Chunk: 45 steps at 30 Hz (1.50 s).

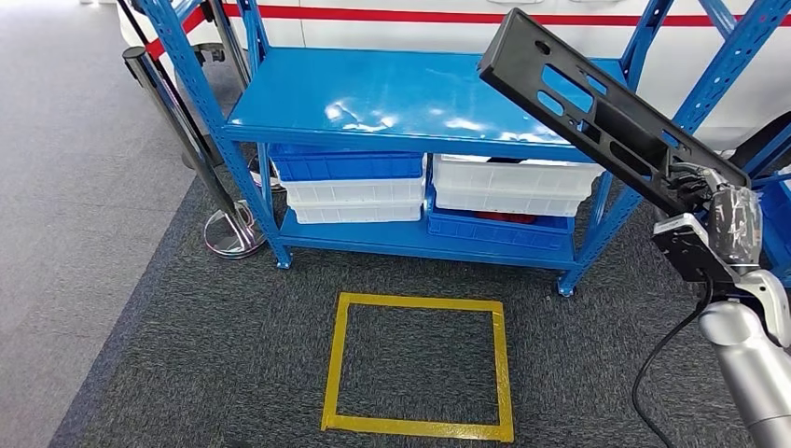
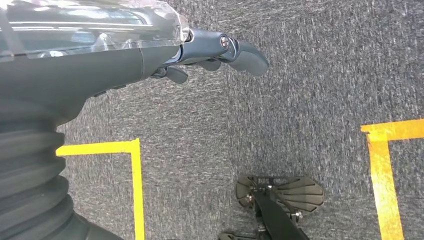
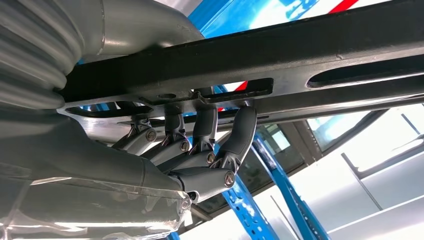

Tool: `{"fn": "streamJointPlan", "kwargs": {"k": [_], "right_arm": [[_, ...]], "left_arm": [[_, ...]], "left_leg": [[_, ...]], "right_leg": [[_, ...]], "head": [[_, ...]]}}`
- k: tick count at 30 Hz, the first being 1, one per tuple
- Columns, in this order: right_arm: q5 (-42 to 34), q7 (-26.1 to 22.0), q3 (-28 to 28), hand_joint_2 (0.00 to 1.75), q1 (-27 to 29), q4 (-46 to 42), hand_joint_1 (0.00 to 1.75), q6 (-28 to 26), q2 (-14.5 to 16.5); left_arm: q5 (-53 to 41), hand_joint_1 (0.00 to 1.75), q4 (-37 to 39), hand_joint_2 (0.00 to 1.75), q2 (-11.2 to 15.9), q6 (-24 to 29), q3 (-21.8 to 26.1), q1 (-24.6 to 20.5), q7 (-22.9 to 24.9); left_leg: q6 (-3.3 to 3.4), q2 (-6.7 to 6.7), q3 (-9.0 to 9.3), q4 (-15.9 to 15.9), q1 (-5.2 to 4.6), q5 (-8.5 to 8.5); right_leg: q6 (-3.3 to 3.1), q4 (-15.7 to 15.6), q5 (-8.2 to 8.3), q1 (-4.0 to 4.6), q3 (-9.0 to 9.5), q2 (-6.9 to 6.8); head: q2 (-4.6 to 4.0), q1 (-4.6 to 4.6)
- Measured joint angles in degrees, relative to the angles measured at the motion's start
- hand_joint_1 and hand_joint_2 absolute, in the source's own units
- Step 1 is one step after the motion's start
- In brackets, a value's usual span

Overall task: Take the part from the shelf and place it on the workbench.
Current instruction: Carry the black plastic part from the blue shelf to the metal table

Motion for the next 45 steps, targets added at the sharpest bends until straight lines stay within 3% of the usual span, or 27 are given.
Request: {"fn": "streamJointPlan", "kwargs": {"k": [5, 11, 14, 16, 18, 19, 20, 21, 23, 25, 28, 29, 31, 33, 34, 35, 36, 37, 39, 41, 43, 45], "right_arm": [[0.00, -0.40, 0.03, 1.75, -0.07, 1.15, 1.75, -0.98, 0.63], [0.63, -0.42, 0.31, 1.75, -1.34, 3.31, 1.75, -0.89, 2.30], [0.75, -0.20, 0.42, 1.75, -2.14, 4.04, 1.75, -0.90, 2.60], [0.90, -0.11, 0.42, 1.75, -2.29, 4.49, 1.75, -1.06, 2.60], [1.35, -0.10, 0.42, 1.75, -1.94, 5.04, 1.75, -1.38, 2.68], [1.68, -0.10, 0.43, 1.75, -1.64, 5.34, 1.75, -1.52, 2.80], [2.06, -0.11, 0.45, 1.75, -1.39, 5.62, 1.75, -1.66, 2.97], [2.41, -0.12, 0.46, 1.75, -1.28, 5.86, 1.75, -1.79, 3.21], [3.09, -0.05, 0.48, 1.75, -1.44, 6.23, 1.75, -2.11, 3.94], [3.69, 0.13, 0.47, 1.75, -1.67, 6.51, 1.75, -2.39, 4.84], [4.38, 0.38, 0.45, 1.75, -1.71, 6.76, 1.75, -2.51, 5.57], [4.57, 0.46, 0.43, 1.75, -1.70, 6.78, 1.75, -2.50, 5.68], [4.84, 0.59, 0.38, 1.75, -1.61, 6.79, 1.75, -2.46, 5.96], [5.17, 0.64, 0.30, 1.75, -1.19, 6.75, 1.75, -2.41, 6.28], [5.39, 0.64, 0.19, 1.75, -0.80, 6.73, 1.75, -2.39, 6.39], [5.59, 0.66, 0.01, 1.75, -0.38, 6.69, 1.75, -2.38, 6.44], [5.78, 0.70, -0.23, 1.75, 0.01, 6.62, 1.75, -2.37, 6.45], [5.92, 0.77, -0.50, 1.75, 0.28, 6.48, 1.75, -2.37, 6.46], [6.28, 0.90, -0.98, 1.75, 0.58, 6.06, 1.75, -2.40, 6.57], [6.66, 1.03, -1.49, 1.75, 0.97, 5.69, 1.75, -2.45, 6.74], [7.09, 1.08, -2.09, 1.75, 1.72, 5.21, 1.75, -2.52, 6.82], [7.56, 0.88, -2.77, 1.75, 2.25, 4.74, 1.75, -2.55, 6.85]], "left_arm": [[-0.07, 0.00, 0.00, 1.75, 0.01, -0.05, 0.01, -0.01, -0.01], [-0.03, 0.00, 0.00, 1.75, 0.02, 0.07, 0.26, -0.08, -0.15], [-0.06, 0.00, 0.00, 1.75, -0.20, 0.09, 0.38, -0.13, -0.24], [-0.12, 0.00, 0.00, 1.75, -0.36, 0.09, 0.38, -0.19, -0.07], [-0.30, 0.00, 0.00, 1.75, -0.44, 0.08, 0.38, -0.22, 0.38], [-0.43, 0.00, 0.00, 1.75, -0.53, 0.08, 0.38, -0.21, 0.63], [-0.52, 0.00, 0.00, 1.75, -0.64, 0.08, 0.38, -0.20, 0.88], [-0.58, 0.00, 0.00, 1.75, -0.79, 0.09, 0.38, -0.18, 1.10], [-0.58, 0.00, 0.00, 1.75, -1.01, 0.19, 0.40, -0.16, 1.44], [-0.49, 0.00, 0.00, 1.75, -1.07, 0.28, 0.44, -0.11, 1.64], [-0.42, 0.00, 0.00, 1.75, -1.06, 0.06, 0.46, -0.13, 1.72], [-0.42, 0.00, 0.00, 1.75, -1.07, -0.06, 0.46, -0.13, 1.71], [-0.51, 0.00, 0.00, 1.75, -1.10, -0.29, 0.46, 0.00, 1.72], [-0.67, 0.00, 0.00, 1.75, -1.10, -0.56, 0.45, 0.15, 1.76], [-0.78, 0.00, 0.00, 1.75, -1.10, -0.72, 0.45, 0.18, 1.82], [-0.89, 0.00, 0.00, 1.75, -1.09, -0.89, 0.45, 0.18, 1.92], [-1.02, 0.00, 0.00, 1.75, -1.10, -1.05, 0.45, 0.17, 2.03], [-1.14, 0.00, 0.00, 1.75, -1.10, -1.19, 0.44, 0.16, 2.16], [-1.33, 0.00, 0.01, 1.75, -0.98, -1.36, 0.44, 0.17, 2.42], [-1.43, 0.00, 0.02, 1.75, -0.83, -1.45, 0.42, 0.10, 2.60], [-1.50, 0.00, 0.02, 1.75, -0.83, -1.57, 0.40, -0.11, 2.67], [-1.66, 0.00, 0.02, 1.75, -0.85, -1.66, 0.40, -0.21, 2.66]], "left_leg": [[-0.23, -0.01, -0.28, 0.29, -0.03, -0.21], [0.58, 0.00, -0.73, 1.09, -0.16, -0.74], [1.20, 0.39, 0.23, -0.62, 0.25, -0.11], [1.48, 0.83, 0.71, -1.63, 0.51, 0.32], [1.55, 1.32, 0.59, -1.63, 0.55, 0.33], [1.50, 1.64, 0.47, -1.49, 0.58, 0.29], [1.39, 2.02, 0.31, -1.27, 0.64, 0.23], [1.19, 2.44, 0.10, -0.92, 0.76, 0.13], [0.42, 3.35, -0.44, 0.26, 0.90, -0.29], [-0.62, 4.19, -0.70, 1.26, 0.80, -0.72], [-1.88, 5.29, -0.47, 1.37, 0.95, -0.74], [-2.16, 4.72, -0.71, 2.04, 1.07, -1.50], [-2.35, 2.50, -2.54, 6.96, 1.17, -5.30], [-2.12, 1.00, -5.46, 15.08, 0.91, -9.80], [-1.85, 0.75, -6.30, 17.85, 0.73, -10.92], [-1.44, 0.63, -6.11, 18.51, 0.51, -10.97], [-0.85, 0.40, -4.83, 16.86, 0.23, -10.06], [-0.08, -0.29, -2.58, 13.23, -0.07, -8.49], [1.65, -3.09, 1.63, 5.83, -0.54, -6.30], [2.53, -4.41, 3.33, 2.83, -0.92, -5.87], [2.59, -2.93, 3.98, 1.66, -1.08, -5.39], [2.56, -1.33, 4.90, -0.25, -0.89, -4.64]], "right_leg": [[0.17, -0.02, 0.01, -0.12, -0.08, 0.00], [1.05, -0.16, -0.01, -0.32, -0.09, 0.05], [1.81, 0.18, -0.74, -0.23, -0.06, 0.18], [2.19, 4.72, -3.70, -0.38, -2.17, 0.18], [2.73, 11.66, -6.90, -0.69, -5.70, 0.17], [3.02, 13.59, -7.27, -0.91, -6.75, 0.13], [3.31, 13.46, -6.55, -1.15, -6.78, 0.02], [3.59, 11.11, -4.93, -1.38, -5.66, -0.28], [3.88, 3.94, -1.55, -1.58, -2.22, -2.06], [3.03, 0.76, -0.15, -1.27, -0.87, -3.09], [1.17, 1.28, 0.39, -1.02, -1.66, -1.66], [0.67, 1.26, 0.67, -1.07, -1.81, -1.18], [-0.16, 1.18, 1.22, -1.07, -2.17, -0.20], [-0.67, 1.21, 1.57, -0.62, -2.65, 0.98], [-0.82, 1.23, 1.71, -0.33, -2.84, 1.68], [-0.92, 1.23, 1.82, -0.01, -2.97, 2.40], [-0.97, 1.24, 1.92, 0.28, -3.03, 3.15], [-0.99, 1.23, 2.00, 0.54, -3.05, 3.93], [-0.83, 1.21, 2.18, 0.55, -3.12, 5.22], [-0.22, 1.07, 2.47, 0.00, -3.34, 6.41], [0.53, 0.73, 2.78, -0.33, -3.45, 7.42], [1.09, 1.78, 1.92, -0.12, -4.04, 5.28]], "head": [[0.00, 0.00], [0.00, 0.00], [0.00, 0.01], [0.00, 0.02], [0.00, 0.02], [0.00, 0.02], [0.00, 0.02], [0.00, 0.02], [0.00, 0.03], [0.00, -0.06], [0.00, -0.20], [0.00, -0.23], [0.00, -0.27], [0.00, -0.27], [0.00, -0.27], [0.00, -0.27], [0.00, -0.26], [0.00, -0.26], [0.00, -0.22], [0.00, -0.24], [0.00, -0.34], [0.00, -0.39]]}}
